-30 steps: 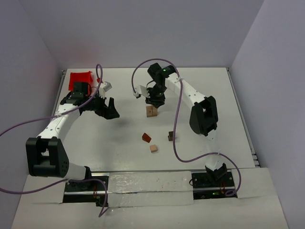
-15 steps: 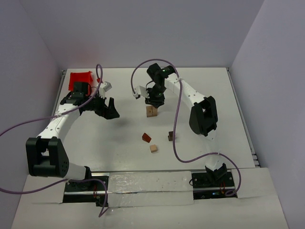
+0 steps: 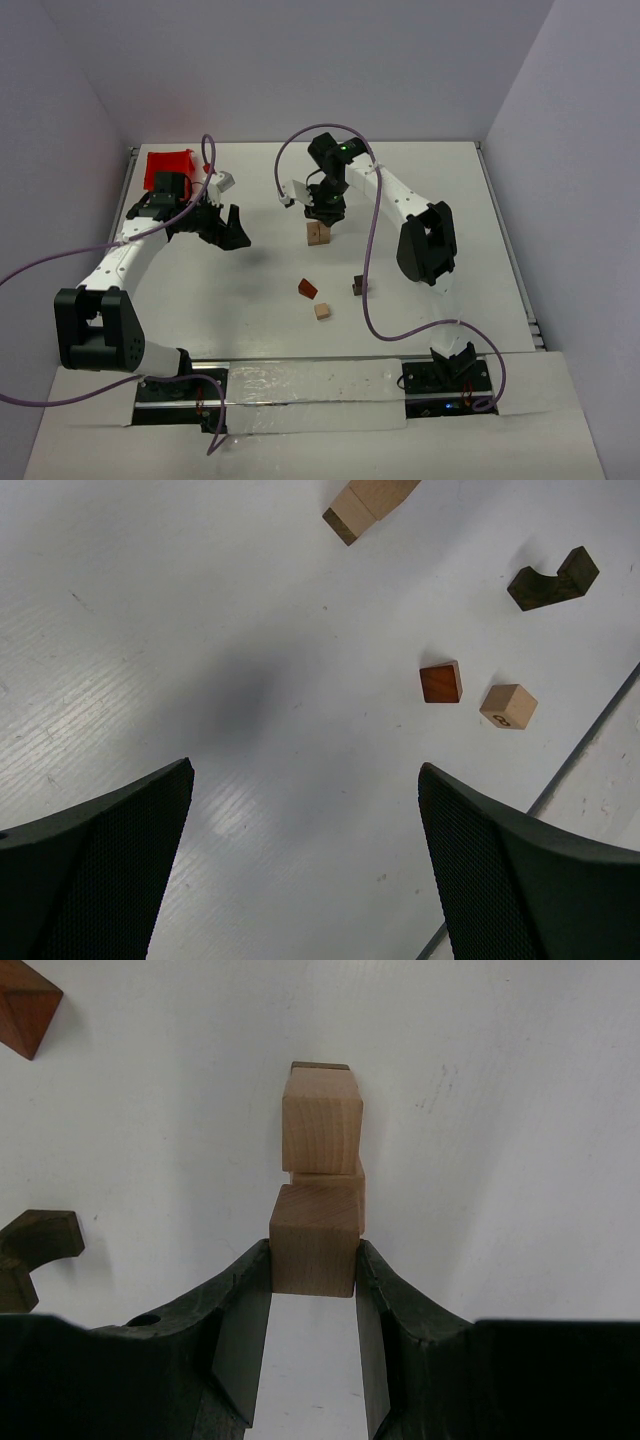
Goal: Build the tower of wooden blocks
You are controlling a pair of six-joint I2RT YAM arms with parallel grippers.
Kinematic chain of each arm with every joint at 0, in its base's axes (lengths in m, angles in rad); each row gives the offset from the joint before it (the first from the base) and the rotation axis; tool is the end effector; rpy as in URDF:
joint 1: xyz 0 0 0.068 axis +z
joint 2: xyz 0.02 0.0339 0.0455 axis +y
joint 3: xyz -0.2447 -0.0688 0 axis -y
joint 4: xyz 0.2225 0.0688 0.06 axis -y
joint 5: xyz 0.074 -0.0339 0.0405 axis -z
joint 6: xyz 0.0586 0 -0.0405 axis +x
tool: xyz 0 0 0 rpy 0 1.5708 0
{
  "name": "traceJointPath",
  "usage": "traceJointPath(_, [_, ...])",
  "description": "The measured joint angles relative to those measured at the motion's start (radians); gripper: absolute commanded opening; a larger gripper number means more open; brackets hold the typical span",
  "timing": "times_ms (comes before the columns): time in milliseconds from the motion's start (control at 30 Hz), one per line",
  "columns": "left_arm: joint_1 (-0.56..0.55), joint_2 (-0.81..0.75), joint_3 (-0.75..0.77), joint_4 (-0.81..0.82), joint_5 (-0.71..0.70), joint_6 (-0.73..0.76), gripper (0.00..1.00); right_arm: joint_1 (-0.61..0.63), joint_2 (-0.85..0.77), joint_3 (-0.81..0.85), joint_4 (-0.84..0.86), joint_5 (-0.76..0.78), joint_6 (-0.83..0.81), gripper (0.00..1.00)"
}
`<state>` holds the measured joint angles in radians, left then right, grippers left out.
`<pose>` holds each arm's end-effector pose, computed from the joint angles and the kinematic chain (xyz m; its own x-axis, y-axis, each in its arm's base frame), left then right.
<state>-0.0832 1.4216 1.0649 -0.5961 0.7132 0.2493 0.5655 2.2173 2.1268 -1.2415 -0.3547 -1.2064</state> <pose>0.2775 -0.0616 0.2376 -0.6784 0.2438 -0.6931 0.6274 0.6831 -0.3738 0.3479 0.2449 0.2232 0.2419 -0.8842 -0.3996 -0.9703 -0.2200 -0.1007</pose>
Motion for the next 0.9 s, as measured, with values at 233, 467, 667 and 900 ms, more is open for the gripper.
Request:
traceJointPath(233, [0.000, 0.000, 0.000, -0.001, 0.000, 0.003, 0.99, 0.003, 0.002, 0.000, 0.003, 0.004, 0.000, 0.41])
traceJointPath(467, [0.000, 0.000, 0.000, -0.006, 0.000, 0.004, 0.99, 0.007, 0.007, 0.000, 0.015, 0.007, 0.000, 0.43])
traceJointPath(667, [0.000, 0.000, 0.000, -0.007, 0.000, 0.007, 0.99, 0.009, 0.009, 0.000, 0.018, 0.009, 0.000, 0.46])
traceJointPath(900, [0.000, 0.000, 0.000, -0.007, 0.000, 0.012, 0.99, 0.009, 0.009, -0.001, 0.019, 0.015, 0.000, 0.40])
